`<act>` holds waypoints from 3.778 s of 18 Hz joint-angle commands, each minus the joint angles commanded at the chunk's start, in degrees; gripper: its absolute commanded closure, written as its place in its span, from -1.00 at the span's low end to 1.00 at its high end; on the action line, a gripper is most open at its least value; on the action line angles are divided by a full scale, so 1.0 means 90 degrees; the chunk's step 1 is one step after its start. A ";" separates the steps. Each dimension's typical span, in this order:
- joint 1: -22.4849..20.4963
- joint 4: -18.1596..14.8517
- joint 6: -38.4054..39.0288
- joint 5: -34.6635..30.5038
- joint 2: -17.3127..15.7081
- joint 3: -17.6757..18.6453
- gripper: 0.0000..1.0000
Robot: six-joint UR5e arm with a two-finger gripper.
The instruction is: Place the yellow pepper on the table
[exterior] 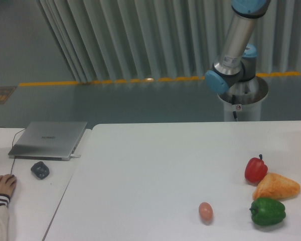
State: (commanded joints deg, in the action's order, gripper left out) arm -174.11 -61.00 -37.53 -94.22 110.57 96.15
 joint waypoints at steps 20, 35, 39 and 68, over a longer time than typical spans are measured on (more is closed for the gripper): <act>0.0058 -0.0127 -0.0098 0.0058 -0.0341 -0.0166 0.05; 0.2694 -0.0723 0.0117 0.0000 -0.1572 -0.0088 0.05; 0.3484 -0.0684 0.0371 0.0010 -0.1446 -0.0039 0.05; 0.4981 -0.0390 -0.1867 -0.0098 -0.0898 -0.0537 -1.00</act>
State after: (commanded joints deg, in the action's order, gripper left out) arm -129.28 -64.51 -54.34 -95.10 102.49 91.32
